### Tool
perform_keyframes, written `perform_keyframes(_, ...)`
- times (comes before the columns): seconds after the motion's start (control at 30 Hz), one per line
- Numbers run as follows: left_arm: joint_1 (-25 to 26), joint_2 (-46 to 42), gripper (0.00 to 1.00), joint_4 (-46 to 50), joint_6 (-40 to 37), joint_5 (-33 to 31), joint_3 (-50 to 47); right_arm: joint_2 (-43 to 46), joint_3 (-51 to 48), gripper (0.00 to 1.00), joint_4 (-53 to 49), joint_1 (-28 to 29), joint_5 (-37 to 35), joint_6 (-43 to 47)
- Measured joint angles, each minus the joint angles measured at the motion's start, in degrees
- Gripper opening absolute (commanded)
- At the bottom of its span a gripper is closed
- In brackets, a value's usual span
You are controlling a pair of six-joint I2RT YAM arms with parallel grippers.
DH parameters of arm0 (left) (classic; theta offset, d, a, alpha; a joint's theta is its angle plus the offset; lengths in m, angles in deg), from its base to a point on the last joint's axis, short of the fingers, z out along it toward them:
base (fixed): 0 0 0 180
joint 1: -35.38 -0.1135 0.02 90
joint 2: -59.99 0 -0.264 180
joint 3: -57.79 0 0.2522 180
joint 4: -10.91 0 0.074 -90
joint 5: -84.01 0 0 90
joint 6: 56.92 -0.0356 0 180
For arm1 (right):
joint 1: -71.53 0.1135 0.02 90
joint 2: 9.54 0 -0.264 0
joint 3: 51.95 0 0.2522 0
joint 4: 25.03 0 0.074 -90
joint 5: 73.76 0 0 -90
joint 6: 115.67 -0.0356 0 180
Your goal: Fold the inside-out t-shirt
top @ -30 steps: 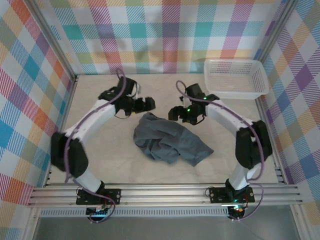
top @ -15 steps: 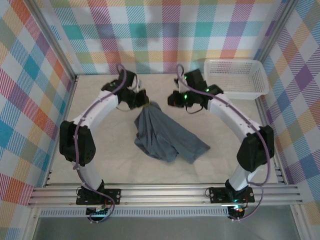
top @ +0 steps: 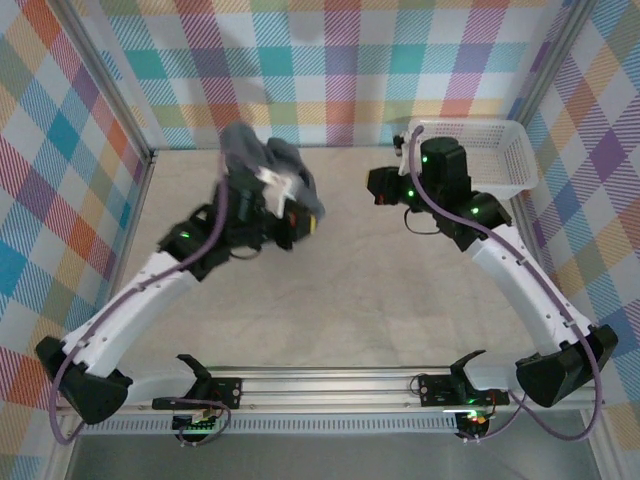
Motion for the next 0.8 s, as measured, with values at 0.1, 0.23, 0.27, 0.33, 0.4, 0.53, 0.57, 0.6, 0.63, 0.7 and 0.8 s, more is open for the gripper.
perform_keyframes(0.1, 4.7, 4.8, 0.75, 1.4, 0.1, -2.1, -6.3, -0.3, -3.7, 0.16, -1.6, -0.4, -0.7, -1.0)
perform_keyframes(0.23, 5.2, 4.1, 0.8, 3.2, 1.3, -6.5, -6.5, -2.1, -3.7, 0.25, -2.1, -0.4, 1.3, -1.4)
perform_keyframes(0.27, 4.5, 3.1, 0.79, 3.4, 1.6, -8.0, -5.5, -3.0, -3.7, 0.29, -1.9, -0.3, 2.4, -1.6)
perform_keyframes(0.33, 2.0, 1.2, 0.77, 4.7, 2.9, -10.9, -2.7, -5.5, -3.7, 0.35, -1.7, 0.5, 4.3, -1.8)
perform_keyframes(0.4, -2.9, -0.6, 0.75, 6.0, 5.1, -13.8, -0.3, -8.7, -3.8, 0.4, -1.5, 2.8, 5.1, -1.7)
perform_keyframes(0.53, -16.5, -2.5, 0.74, 8.0, 11.1, -14.6, -1.6, -15.1, -4.5, 0.58, -1.0, 11.3, 5.1, -1.4)
perform_keyframes(0.57, -20.1, -2.6, 0.74, 8.1, 12.7, -13.8, -3.1, -17.3, -4.5, 0.62, -0.5, 14.2, 4.8, -1.2)
perform_keyframes(0.6, -23.6, -2.6, 0.74, 8.2, 14.4, -12.7, -5.1, -20.0, -4.2, 0.65, -0.4, 17.1, 4.2, -0.7)
perform_keyframes(0.63, -26.3, -2.6, 0.74, 8.2, 15.7, -11.7, -6.6, -22.2, -3.7, 0.66, -0.5, 19.1, 3.4, -0.1)
perform_keyframes(0.7, -31.1, -1.9, 0.74, 9.2, 18.3, -9.1, -9.8, -28.3, -1.5, 0.67, -0.7, 23.6, 1.8, 1.5)
perform_keyframes(0.8, -34.3, 0.4, 0.74, 9.9, 20.4, -5.5, -11.2, -36.4, 2.8, 0.6, -1.7, 27.2, 2.7, 3.9)
